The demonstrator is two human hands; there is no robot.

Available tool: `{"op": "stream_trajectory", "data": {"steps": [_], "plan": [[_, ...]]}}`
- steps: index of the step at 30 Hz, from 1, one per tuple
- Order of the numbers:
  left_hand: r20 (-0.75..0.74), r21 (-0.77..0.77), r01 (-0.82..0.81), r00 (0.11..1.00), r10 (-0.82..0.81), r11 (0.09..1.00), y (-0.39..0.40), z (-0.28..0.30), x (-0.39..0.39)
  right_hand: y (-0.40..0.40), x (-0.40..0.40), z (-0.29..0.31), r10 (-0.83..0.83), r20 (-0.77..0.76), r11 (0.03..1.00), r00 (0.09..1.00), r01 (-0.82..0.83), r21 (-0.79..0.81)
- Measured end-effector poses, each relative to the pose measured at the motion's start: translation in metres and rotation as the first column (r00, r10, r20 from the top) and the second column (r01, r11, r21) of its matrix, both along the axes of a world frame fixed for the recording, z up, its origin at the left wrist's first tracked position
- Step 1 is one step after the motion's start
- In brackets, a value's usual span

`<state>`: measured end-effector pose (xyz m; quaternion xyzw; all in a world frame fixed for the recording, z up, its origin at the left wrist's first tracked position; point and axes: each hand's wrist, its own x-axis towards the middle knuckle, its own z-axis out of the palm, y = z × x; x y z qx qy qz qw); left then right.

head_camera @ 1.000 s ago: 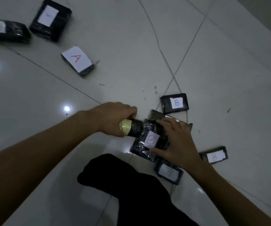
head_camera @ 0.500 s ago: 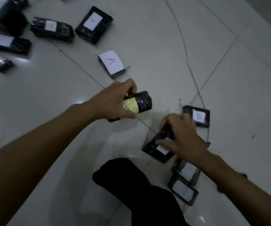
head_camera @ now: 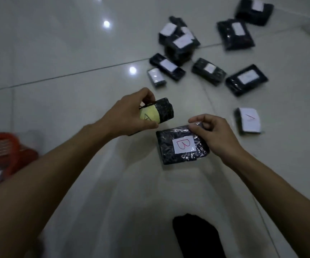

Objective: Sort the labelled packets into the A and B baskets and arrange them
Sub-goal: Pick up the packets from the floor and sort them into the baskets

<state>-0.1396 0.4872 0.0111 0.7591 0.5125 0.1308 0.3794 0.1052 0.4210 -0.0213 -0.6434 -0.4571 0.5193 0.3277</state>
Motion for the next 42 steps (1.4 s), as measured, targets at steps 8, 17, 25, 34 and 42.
{"op": "stream_trajectory", "data": {"steps": [8, 17, 25, 34, 42], "plan": [[-0.061, 0.149, -0.414, 0.902, 0.427, 0.898, -0.057, 0.04, -0.155, 0.059, -0.149, 0.007, 0.357, -0.053, 0.933, 0.933, -0.352, 0.079], [-0.107, 0.296, -0.687, 0.667, 0.737, 0.664, -0.187, 0.079, -0.262, 0.034, -0.29, 0.048, 0.573, -0.116, 0.814, 0.812, -0.545, 0.202], [-0.106, 0.31, -0.834, 0.447, 0.888, 0.457, -0.302, 0.088, -0.292, -0.032, -0.366, 0.079, 0.745, -0.091, 0.656, 0.66, -0.702, 0.278], [-0.07, 0.334, -0.932, 0.125, 0.99, 0.142, -0.397, 0.093, -0.311, -0.172, -0.41, 0.062, 0.984, 0.095, 0.127, 0.152, -0.965, 0.23], [-0.11, 0.334, -0.908, 0.23, 0.967, 0.254, -0.396, 0.082, -0.307, -0.151, -0.41, 0.063, 0.891, 0.399, 0.1, 0.216, -0.951, 0.292]]}}
